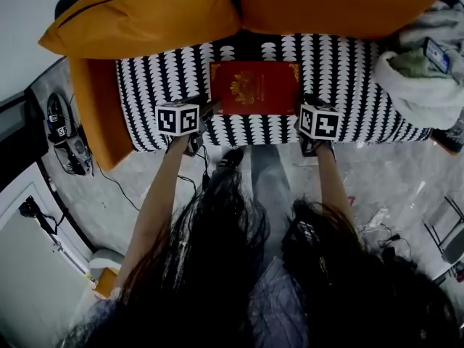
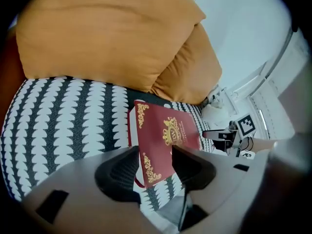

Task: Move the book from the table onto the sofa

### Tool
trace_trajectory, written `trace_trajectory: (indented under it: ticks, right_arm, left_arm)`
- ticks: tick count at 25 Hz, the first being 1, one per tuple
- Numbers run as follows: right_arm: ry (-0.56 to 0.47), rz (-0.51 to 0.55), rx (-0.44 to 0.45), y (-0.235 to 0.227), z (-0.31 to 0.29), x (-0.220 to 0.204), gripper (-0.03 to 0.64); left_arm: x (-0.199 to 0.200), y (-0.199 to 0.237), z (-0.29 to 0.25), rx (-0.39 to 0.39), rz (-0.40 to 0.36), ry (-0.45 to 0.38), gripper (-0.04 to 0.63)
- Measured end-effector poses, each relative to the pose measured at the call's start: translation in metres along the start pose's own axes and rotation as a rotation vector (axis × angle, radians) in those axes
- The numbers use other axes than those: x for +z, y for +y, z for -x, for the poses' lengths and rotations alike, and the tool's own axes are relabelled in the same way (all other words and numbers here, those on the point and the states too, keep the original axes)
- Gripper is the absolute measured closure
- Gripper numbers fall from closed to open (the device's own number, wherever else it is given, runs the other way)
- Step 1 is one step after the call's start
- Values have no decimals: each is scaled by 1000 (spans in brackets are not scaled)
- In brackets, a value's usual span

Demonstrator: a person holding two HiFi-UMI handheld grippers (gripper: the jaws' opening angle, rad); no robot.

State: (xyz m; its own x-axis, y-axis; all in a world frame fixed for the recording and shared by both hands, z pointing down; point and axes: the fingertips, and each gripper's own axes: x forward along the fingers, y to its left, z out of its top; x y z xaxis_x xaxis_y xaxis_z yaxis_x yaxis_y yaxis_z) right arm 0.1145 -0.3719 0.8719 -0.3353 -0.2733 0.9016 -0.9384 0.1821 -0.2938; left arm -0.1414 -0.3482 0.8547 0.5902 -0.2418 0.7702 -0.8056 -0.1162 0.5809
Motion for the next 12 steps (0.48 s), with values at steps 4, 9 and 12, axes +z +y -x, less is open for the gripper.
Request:
trace_trajectory:
  ticks: [4, 9, 12]
  right_arm:
    - [-89, -7, 14, 3, 24, 10, 486]
    - [-176, 5, 41, 20, 72, 10, 488]
    - [-223, -17, 59, 34, 106, 8, 498]
  left_arm:
    - [18, -14, 37, -28, -11, -151, 390]
    - [13, -58, 94, -115, 18, -311, 390]
    - [-1, -84, 118, -132, -4, -326, 391]
